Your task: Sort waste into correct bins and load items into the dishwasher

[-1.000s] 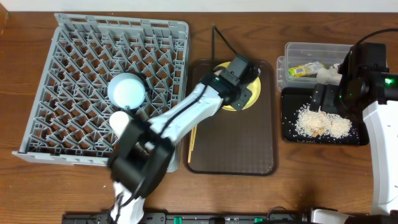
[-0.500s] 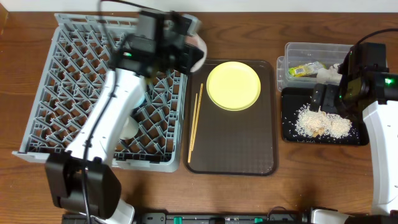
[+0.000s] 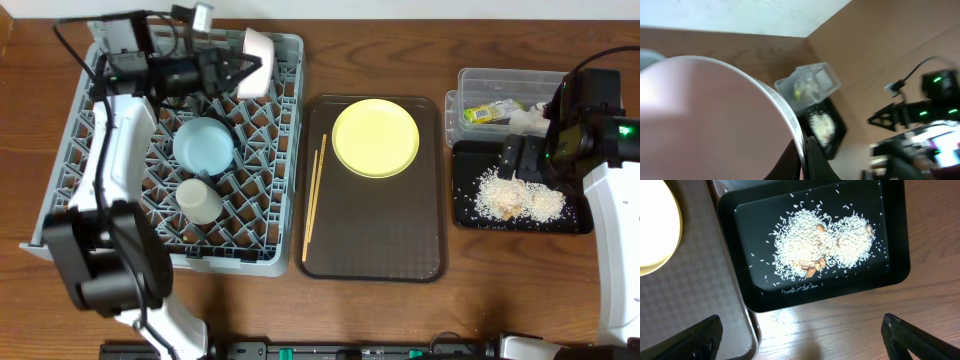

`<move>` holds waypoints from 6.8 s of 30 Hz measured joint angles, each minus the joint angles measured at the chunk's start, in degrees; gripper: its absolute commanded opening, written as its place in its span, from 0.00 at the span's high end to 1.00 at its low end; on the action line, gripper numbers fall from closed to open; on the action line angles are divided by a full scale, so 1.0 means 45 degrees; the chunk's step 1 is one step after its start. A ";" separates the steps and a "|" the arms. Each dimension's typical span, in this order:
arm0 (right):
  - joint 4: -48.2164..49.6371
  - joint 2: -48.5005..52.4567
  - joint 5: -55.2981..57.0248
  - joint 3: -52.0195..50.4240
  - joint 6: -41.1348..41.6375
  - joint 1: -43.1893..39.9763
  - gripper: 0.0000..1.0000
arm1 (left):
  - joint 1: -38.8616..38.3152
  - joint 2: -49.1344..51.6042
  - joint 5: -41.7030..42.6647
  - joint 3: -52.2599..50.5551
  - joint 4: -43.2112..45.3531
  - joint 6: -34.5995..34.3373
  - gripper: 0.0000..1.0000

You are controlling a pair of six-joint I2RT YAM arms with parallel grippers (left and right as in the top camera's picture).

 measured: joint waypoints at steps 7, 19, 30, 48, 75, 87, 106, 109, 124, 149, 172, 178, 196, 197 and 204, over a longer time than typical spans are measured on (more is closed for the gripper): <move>-0.0010 0.0000 0.0000 0.0000 0.0000 0.0000 0.01 | 0.0427 0.1603 0.1690 0.0000 0.0646 -0.1719 0.94; -0.0010 0.0000 0.0000 0.0000 0.0000 0.0000 0.01 | 0.0583 0.2545 0.2021 0.0000 0.0670 -0.2691 0.94; -0.0019 0.0000 0.0000 0.0000 0.0000 0.0000 0.01 | 0.1710 0.2545 0.0583 0.0000 -0.0359 -0.2773 0.83; -0.0053 0.0000 0.0005 0.0000 0.0000 0.0000 0.01 | 0.2453 0.2545 -0.0957 0.0000 -0.1433 -0.2788 0.60; -0.0049 0.0000 0.0000 0.0000 0.0000 0.0000 0.01 | 0.1491 0.2438 -0.0049 0.0262 -0.1535 -0.5761 0.94; -0.0044 0.0000 0.0000 0.0000 0.0000 0.0000 0.01 | 0.1302 0.2438 -0.0665 0.0262 -0.1195 -0.6878 0.83; -0.0049 0.0000 0.0000 0.0000 0.0000 0.0000 0.01 | 0.0379 0.2273 -0.1933 0.0423 -0.0505 -0.7441 0.94; -0.0049 0.0000 0.0000 0.0000 0.0000 0.0000 0.01 | 0.0379 0.2288 -0.1783 0.0374 0.0005 -0.8189 0.94; -0.0073 0.0000 0.0000 0.0000 0.0000 0.0000 0.01 | 0.0670 0.2336 -0.1491 0.0325 -0.1219 -1.0627 0.94; -0.0087 0.0000 0.0000 0.0000 0.0000 0.0000 0.01 | 0.2069 0.1569 -0.3735 0.0034 -0.3279 -0.5780 0.32; 0.0000 0.0000 0.0000 0.0000 0.0000 0.0000 0.01 | -0.5882 -0.3959 -1.2813 -0.0005 -0.6737 -0.0665 0.78; 0.0000 0.0000 -0.0015 0.0000 0.0000 0.0000 0.01 | -0.7373 -0.2395 -1.3959 -0.0019 -0.6149 -0.0515 0.93; -0.0107 0.0000 -0.0146 0.0000 0.0000 0.0000 0.01 | -0.7524 0.0287 -1.7364 -0.0126 -0.4741 -0.0282 0.94; -0.0146 0.0000 -0.0146 0.0000 0.0000 0.0000 0.01 | -0.7524 0.0335 -1.7486 -0.0126 -0.4668 -0.0228 0.94; -0.0185 0.0000 -0.0146 0.0000 0.0000 0.0000 0.01 | -0.7480 0.0539 -1.8374 -0.0126 -0.4269 0.0005 0.93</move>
